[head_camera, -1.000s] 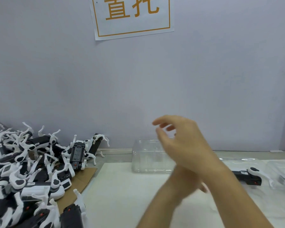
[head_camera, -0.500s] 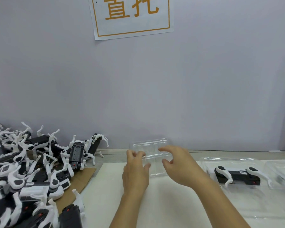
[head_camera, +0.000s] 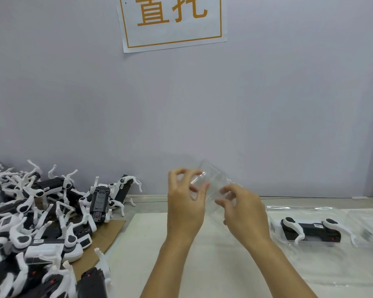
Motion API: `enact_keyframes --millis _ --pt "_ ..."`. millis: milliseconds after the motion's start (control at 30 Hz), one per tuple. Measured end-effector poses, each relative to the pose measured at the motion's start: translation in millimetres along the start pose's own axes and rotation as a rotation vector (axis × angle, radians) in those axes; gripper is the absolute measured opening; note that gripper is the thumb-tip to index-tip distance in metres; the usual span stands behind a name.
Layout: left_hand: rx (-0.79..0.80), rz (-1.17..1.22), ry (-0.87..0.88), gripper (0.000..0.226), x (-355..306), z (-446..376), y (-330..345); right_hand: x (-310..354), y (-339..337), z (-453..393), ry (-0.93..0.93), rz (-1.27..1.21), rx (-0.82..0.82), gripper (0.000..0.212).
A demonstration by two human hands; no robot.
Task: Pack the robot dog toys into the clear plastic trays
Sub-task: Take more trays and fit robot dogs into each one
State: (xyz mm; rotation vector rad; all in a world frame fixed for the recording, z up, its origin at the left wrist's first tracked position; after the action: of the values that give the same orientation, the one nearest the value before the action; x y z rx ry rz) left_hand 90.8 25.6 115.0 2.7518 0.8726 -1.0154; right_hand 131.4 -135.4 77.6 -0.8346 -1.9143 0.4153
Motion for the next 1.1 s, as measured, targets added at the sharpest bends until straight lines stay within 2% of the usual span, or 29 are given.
enact_keyframes --millis 67,100,167,233,300,533,1100 --pt "-0.187 0.080 -0.127 0.022 12 3 -14 -4 -6 -2 0.060 -0.171 -0.060 0.007" --pt "-0.230 0.136 -0.239 0.024 24 6 -16 -5 -8 -2 0.086 -0.275 -0.088 0.006" --pt "-0.155 0.358 -0.498 0.024 49 13 -1 -7 -11 -2 0.129 -0.453 -0.127 0.003" --pt "0.039 0.511 -0.621 0.021 56 23 24 -6 -9 -2 0.151 -0.557 -0.114 0.007" --pt "0.124 0.490 -0.582 0.013 52 28 33 -5 -3 -1 0.155 -0.589 -0.059 0.005" --pt "0.150 0.471 -0.522 0.012 47 25 30 -17 2 -5 0.207 -0.607 -0.004 0.008" --pt "0.094 0.882 -0.794 0.022 64 37 37 -25 13 -4 0.303 -0.733 0.075 0.007"
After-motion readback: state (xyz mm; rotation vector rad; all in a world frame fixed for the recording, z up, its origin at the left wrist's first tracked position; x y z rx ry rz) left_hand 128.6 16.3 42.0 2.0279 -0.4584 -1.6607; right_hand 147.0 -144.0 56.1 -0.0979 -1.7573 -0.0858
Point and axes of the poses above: each hand's wrist, its own z-axis away from the middle knuckle, its own y-axis out of the palm, x = y × z, the point moved 9 cm from there along -z, towards the middle knuckle, and after that the axes turned 8 degrees about z, right-handed, at the moved point
